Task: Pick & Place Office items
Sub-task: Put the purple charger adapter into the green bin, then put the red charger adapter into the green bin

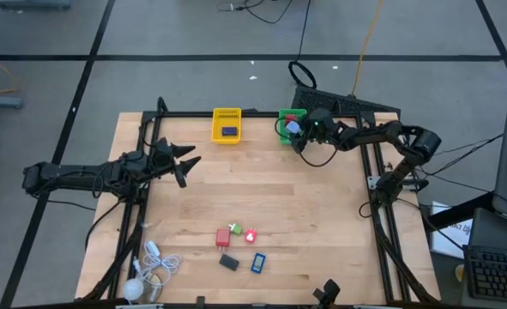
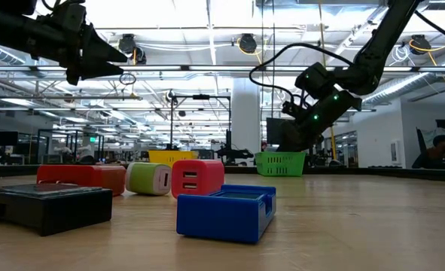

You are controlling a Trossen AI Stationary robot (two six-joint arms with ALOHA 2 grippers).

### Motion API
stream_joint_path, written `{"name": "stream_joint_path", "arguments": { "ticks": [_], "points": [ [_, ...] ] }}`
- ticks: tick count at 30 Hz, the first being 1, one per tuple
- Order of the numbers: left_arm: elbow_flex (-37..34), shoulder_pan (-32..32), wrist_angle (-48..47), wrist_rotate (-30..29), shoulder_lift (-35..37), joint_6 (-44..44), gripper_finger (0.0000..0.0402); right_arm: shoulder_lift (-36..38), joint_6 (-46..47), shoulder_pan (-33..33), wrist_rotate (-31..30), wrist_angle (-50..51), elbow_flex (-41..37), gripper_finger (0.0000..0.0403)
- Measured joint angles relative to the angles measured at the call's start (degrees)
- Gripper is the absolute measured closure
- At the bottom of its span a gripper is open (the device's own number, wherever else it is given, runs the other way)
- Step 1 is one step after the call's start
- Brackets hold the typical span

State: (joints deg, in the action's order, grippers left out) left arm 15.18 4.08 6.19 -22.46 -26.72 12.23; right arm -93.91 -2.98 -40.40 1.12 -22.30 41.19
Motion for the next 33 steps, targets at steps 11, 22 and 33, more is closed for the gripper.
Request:
{"name": "stream_joint_path", "arguments": {
  "ticks": [11,22,33],
  "points": [
    [0.0,0.0,0.0,0.0,0.0,0.0,0.0176,0.0,-1.1,0.0,0.1,-0.2,0.0,0.0167],
    [0.0,0.0,0.0,0.0,0.0,0.0,0.0176,0.2,-2.6,0.0,0.4,-2.3,0.0,0.0145],
    [0.0,0.0,0.0,0.0,0.0,0.0,0.0176,13.6,0.0,5.0,4.9,-2.6,0.0,0.0156]
  ]
}}
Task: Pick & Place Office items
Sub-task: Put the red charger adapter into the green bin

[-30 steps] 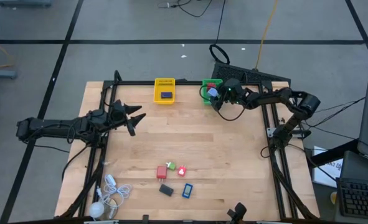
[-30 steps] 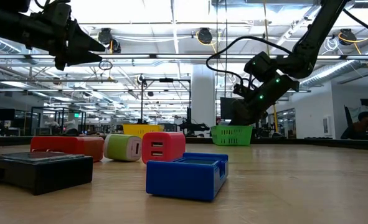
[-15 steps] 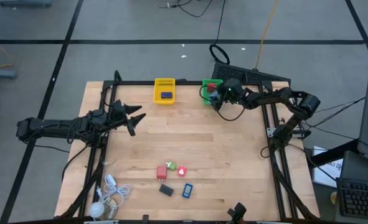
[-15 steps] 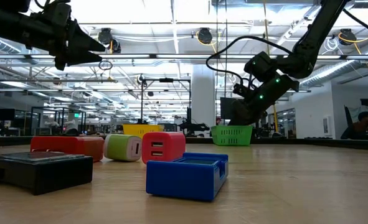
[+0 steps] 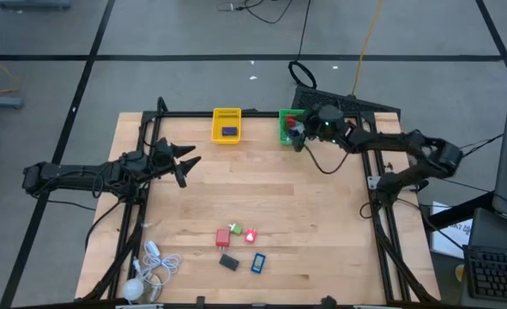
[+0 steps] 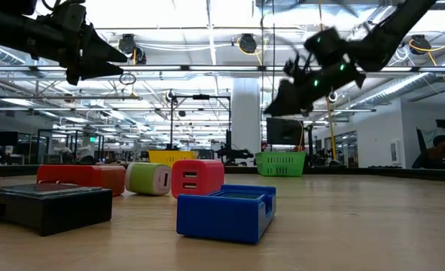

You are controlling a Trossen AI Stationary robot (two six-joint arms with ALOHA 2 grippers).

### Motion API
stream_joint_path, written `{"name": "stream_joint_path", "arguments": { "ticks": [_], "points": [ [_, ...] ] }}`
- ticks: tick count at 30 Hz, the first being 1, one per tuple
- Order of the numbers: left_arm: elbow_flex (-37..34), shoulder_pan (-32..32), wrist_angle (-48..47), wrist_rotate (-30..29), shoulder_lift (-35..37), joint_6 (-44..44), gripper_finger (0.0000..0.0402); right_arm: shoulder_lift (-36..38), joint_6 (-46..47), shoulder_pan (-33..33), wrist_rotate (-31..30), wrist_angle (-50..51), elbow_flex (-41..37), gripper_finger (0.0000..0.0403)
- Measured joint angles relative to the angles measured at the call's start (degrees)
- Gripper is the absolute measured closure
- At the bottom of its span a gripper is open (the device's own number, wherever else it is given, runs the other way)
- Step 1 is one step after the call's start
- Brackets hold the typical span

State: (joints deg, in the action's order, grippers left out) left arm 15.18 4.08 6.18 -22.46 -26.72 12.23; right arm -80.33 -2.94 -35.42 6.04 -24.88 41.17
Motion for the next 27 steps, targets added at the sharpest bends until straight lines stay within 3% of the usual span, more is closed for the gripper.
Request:
{"name": "stream_joint_path", "arguments": {
  "ticks": [11,18,27],
  "points": [
    [0.0,0.0,0.0,0.0,0.0,0.0,0.0176,12.9,6.8,11.4,27.9,10.4,0.0,0.0156],
    [0.0,0.0,0.4,0.0,0.0,1.2,0.0176,14.0,8.3,22.5,30.2,15.3,0.0,0.0156],
    [0.0,0.0,1.1,0.0,0.0,1.7,0.0176,14.1,6.3,36.2,30.1,14.5,0.0,0.0156]
  ]
}}
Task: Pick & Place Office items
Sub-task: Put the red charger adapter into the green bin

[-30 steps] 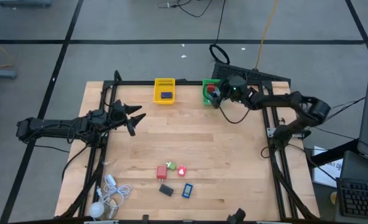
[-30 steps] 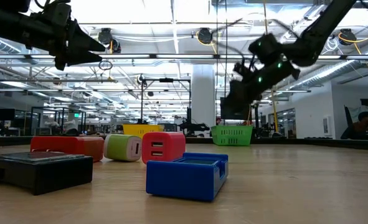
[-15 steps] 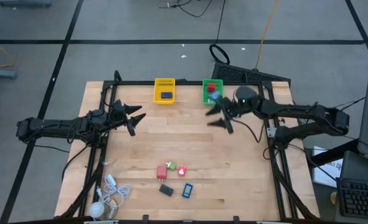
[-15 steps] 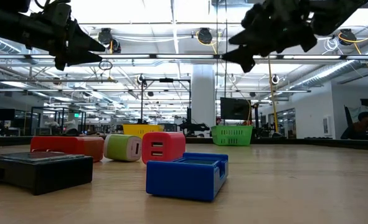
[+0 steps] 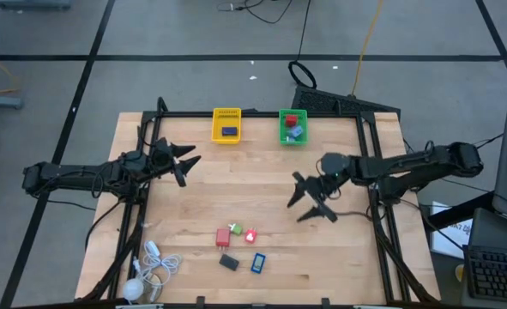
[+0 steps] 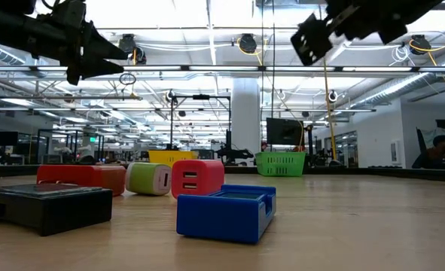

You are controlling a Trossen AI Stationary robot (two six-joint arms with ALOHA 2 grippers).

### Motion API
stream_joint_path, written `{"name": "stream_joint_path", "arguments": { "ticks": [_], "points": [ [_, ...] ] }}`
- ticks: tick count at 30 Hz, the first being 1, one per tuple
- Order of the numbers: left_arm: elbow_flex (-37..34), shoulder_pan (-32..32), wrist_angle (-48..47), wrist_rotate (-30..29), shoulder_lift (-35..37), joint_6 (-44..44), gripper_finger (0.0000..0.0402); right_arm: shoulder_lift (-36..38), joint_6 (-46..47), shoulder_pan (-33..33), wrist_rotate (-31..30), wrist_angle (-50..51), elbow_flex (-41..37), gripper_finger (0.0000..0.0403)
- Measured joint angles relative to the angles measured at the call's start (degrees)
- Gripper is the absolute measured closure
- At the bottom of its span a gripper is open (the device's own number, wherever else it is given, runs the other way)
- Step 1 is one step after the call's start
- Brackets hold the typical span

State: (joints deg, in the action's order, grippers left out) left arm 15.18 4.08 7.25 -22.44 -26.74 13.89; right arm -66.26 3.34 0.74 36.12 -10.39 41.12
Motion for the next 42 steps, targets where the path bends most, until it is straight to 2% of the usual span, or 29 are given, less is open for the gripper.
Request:
{"name": "stream_joint_path", "arguments": {
  "ticks": [6,10,12,14,19,22,25,34,36,38,40,42],
  "points": [
    [0.0,0.1,5.1,-1.1,0.0,-2.2,0.0176,0.0,-0.8,6.0,0.0,-13.8,-4.8,0.0156],
    [0.0,0.0,7.5,-0.5,0.0,5.4,0.0176,0.0,2.4,7.4,-0.2,-22.8,-9.3,0.0156],
    [0.0,0.1,8.0,-0.5,0.0,7.5,0.0176,0.0,3.4,7.9,-2.5,-25.9,-11.6,0.0156],
    [0.0,0.1,7.8,0.6,0.0,6.4,0.0176,0.0,3.4,8.7,-8.6,-29.1,-13.6,0.0156],
    [0.0,0.0,7.6,3.0,-0.7,4.9,0.0176,-4.0,0.6,12.0,-31.7,-34.8,-14.9,0.0156],
    [0.0,0.1,7.7,2.9,-1.2,4.8,0.0176,-9.3,0.5,13.9,-41.9,-34.2,-12.3,0.0153],
    [0.0,0.1,8.2,2.9,-1.8,4.4,0.0176,-15.4,1.9,15.4,-49.3,-31.3,-8.9,0.0143],
    [0.0,0.1,9.4,1.3,-3.4,7.7,0.0176,-31.5,0.4,18.8,-49.8,-11.0,8.6,0.0119],
    [0.0,-0.1,9.0,3.4,-4.2,9.1,0.0176,-33.3,-0.4,19.1,-49.8,-6.3,11.8,0.012],
    [0.0,-1.0,8.9,8.0,-5.7,8.5,0.0176,-33.8,-1.2,19.3,-49.7,-2.9,13.8,0.0122],
    [0.0,-3.1,9.0,12.6,-7.9,6.1,0.0176,-33.0,-1.5,19.3,-49.6,-1.6,14.3,0.0125],
    [0.0,-6.3,9.2,14.1,-10.8,5.0,0.0176,-31.4,-1.3,19.3,-49.6,-1.2,14.3,0.0127]
  ]
}}
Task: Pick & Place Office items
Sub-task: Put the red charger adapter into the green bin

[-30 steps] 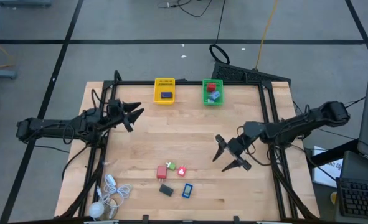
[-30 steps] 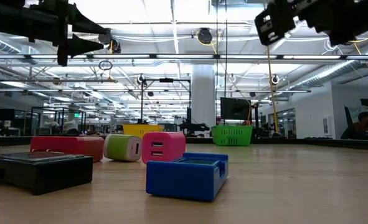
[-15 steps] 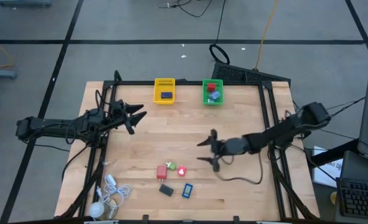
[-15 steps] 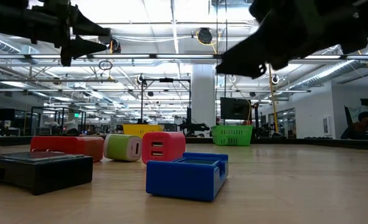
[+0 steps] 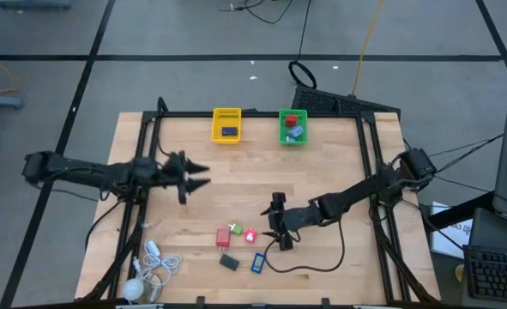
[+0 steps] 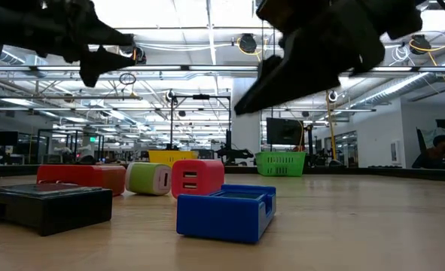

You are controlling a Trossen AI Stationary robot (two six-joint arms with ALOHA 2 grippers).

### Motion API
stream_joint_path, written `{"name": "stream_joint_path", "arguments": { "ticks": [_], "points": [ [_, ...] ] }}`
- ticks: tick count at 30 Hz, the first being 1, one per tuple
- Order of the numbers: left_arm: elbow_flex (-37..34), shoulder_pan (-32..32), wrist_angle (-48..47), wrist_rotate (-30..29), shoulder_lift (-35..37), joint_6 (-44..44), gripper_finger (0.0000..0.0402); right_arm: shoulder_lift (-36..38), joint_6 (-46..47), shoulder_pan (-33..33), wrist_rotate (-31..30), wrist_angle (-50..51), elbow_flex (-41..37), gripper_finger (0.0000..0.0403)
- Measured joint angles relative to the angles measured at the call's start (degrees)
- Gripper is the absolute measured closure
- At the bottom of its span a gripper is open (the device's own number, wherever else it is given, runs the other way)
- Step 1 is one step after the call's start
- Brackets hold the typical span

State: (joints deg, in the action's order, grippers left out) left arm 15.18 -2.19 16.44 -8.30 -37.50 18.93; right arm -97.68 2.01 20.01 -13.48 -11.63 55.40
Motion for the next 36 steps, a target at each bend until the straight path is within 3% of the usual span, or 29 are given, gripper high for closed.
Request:
{"name": "stream_joint_path", "arguments": {
  "ticks": [7,17,24,28,36],
  "points": [
    [5.5,-13.1,-4.5,-0.8,-13.1,2.1,0.0176,9.0,0.0,-0.5,0.0,4.2,-0.1,0.0128],
    [24.1,-27.7,-21.9,-4.5,-37.7,5.3,0.0176,21.2,-3.0,-3.3,-0.3,3.2,-5.6,0.0132],
    [27.6,-29.8,-22.6,-5.4,-49.0,0.5,0.0176,24.6,-3.1,-3.9,-0.2,-4.7,-12.4,0.0132],
    [27.6,-29.2,-22.9,-8.3,-51.9,1.9,0.0176,24.6,-5.1,-3.9,0.0,-9.6,-14.8,0.0132],
    [27.7,-28.9,-22.2,-8.3,-55.1,7.8,0.0176,24.6,-5.9,-3.9,0.0,-11.0,-15.0,0.0127]
  ]
}}
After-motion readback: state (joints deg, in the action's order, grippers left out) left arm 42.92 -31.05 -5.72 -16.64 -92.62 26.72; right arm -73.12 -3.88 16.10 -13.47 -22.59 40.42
